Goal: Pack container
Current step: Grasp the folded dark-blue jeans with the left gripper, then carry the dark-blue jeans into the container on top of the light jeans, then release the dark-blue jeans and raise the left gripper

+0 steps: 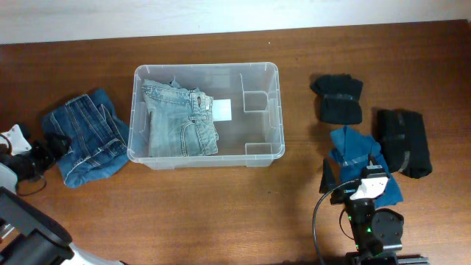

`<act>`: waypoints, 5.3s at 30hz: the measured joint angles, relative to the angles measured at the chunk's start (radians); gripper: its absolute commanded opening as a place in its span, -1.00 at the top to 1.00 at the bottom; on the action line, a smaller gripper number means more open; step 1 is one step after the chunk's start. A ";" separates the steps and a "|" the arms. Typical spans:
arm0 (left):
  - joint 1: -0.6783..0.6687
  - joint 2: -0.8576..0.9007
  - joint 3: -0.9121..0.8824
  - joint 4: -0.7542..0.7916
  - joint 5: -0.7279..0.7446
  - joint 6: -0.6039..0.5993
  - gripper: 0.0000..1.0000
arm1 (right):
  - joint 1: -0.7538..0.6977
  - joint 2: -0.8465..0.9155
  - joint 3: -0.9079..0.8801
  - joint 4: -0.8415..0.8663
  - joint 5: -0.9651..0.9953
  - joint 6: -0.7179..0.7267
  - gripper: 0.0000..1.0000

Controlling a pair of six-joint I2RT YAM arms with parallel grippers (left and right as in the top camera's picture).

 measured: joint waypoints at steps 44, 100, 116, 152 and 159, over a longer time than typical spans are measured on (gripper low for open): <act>-0.047 -0.036 0.077 -0.135 0.088 -0.071 0.99 | 0.000 0.000 0.000 0.000 0.000 0.001 -0.97; -0.799 -0.261 0.219 -0.253 -0.322 -0.163 -0.18 | 0.000 0.000 0.000 0.000 0.000 0.001 -0.97; -0.882 -0.137 0.285 -0.269 -0.423 -0.010 0.79 | 0.000 0.000 0.000 0.000 0.000 0.000 -0.97; -0.873 -0.260 0.641 -0.594 -0.515 -0.002 -0.98 | 0.000 0.000 0.000 0.000 0.000 0.000 -0.97; -0.811 -0.333 0.648 -0.645 -0.518 -0.002 -0.98 | 0.000 0.000 0.000 0.001 0.002 0.000 -0.97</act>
